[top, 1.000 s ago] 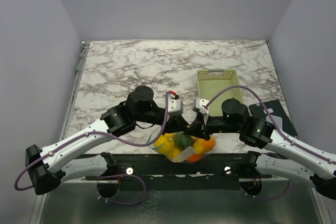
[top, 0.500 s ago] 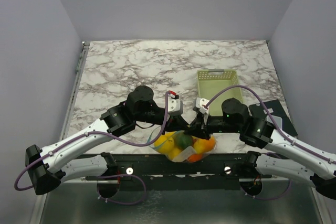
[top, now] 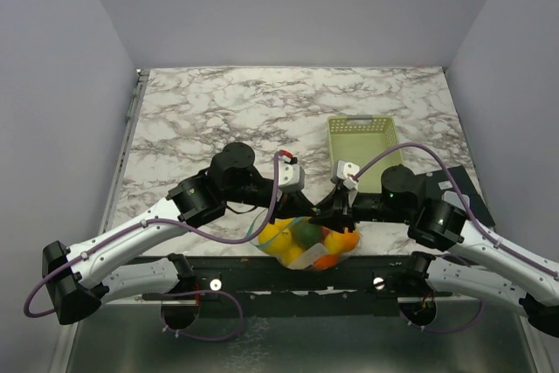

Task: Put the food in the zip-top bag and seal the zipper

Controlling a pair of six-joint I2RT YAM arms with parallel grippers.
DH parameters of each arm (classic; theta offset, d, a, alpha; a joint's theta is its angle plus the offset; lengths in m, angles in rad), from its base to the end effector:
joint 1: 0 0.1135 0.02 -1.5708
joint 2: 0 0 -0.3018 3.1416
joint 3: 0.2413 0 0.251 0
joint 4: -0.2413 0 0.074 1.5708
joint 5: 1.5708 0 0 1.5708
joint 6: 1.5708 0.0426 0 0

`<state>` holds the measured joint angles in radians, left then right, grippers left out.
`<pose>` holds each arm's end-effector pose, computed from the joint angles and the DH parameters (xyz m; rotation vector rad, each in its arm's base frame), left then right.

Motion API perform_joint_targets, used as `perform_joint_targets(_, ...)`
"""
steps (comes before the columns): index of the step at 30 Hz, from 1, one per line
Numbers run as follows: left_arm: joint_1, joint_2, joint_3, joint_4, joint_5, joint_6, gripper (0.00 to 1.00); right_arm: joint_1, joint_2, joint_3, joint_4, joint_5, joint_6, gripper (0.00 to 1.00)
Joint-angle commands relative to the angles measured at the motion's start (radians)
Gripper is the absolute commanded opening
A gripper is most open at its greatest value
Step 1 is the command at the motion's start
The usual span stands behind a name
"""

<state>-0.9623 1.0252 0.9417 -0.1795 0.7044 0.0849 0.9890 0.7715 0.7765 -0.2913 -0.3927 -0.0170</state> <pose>0.0997 -0.1914 0.3833 1.4017 1.3664 -1.2402 0.0720 0.1391 0.3531 -1.1911 1.5645 1.0216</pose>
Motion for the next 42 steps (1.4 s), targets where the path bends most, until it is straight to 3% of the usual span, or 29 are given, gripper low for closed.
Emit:
perform_joint_targets(1,-0.001,-0.004,-0.004,0.030,0.026,-0.018,0.00,0.003,-0.030,-0.022,0.068,0.001,0.001,0.34)
perform_joint_targets(18,-0.001,-0.031,-0.038,0.132,0.082,-0.082,0.00,0.003,-0.056,-0.049,0.130,0.000,0.007,0.28)
perform_joint_targets(22,-0.002,-0.028,-0.041,0.132,0.084,-0.082,0.00,0.002,-0.045,-0.046,0.136,-0.008,0.005,0.02)
perform_joint_targets(23,-0.001,-0.028,-0.042,0.131,0.084,-0.081,0.00,0.002,-0.046,-0.045,0.135,-0.005,0.003,0.01)
perform_joint_targets(42,-0.001,-0.102,-0.090,0.031,-0.045,-0.047,0.00,0.002,-0.198,-0.068,0.183,0.107,0.058,0.01)
